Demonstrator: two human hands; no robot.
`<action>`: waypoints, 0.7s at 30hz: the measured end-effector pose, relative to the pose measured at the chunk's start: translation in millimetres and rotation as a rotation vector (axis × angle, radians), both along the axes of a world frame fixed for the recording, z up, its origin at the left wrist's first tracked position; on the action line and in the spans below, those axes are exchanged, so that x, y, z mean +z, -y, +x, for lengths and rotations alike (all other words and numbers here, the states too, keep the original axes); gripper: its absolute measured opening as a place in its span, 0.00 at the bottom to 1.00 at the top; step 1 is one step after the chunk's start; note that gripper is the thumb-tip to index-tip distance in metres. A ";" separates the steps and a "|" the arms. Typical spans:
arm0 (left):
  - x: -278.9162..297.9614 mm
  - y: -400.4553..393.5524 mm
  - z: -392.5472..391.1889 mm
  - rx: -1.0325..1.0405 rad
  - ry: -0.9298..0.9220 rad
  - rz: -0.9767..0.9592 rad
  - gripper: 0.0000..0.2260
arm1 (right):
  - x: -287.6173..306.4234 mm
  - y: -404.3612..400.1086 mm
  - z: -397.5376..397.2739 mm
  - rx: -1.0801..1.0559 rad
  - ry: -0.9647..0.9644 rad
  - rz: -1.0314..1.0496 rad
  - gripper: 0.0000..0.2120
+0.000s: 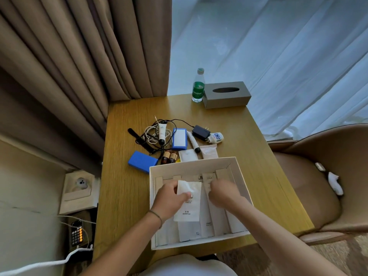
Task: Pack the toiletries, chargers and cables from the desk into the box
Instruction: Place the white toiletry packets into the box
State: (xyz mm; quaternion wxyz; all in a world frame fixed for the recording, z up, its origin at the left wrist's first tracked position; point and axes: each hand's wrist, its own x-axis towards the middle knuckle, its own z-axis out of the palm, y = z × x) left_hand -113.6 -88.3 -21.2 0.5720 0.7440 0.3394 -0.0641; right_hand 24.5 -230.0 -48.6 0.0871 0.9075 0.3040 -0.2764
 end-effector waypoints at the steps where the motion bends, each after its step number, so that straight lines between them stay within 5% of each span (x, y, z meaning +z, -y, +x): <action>1: -6.0 2.6 4.9 -0.040 -0.037 0.008 0.13 | 4.7 2.2 1.4 -0.025 0.018 0.049 0.06; 15: -49.9 29.3 34.8 -0.455 -0.351 0.281 0.13 | 26.7 21.3 5.5 -0.029 0.018 0.358 0.10; 21: -57.2 44.5 32.3 -0.641 -0.352 0.946 0.17 | 25.5 24.2 9.9 -0.008 -0.011 0.414 0.10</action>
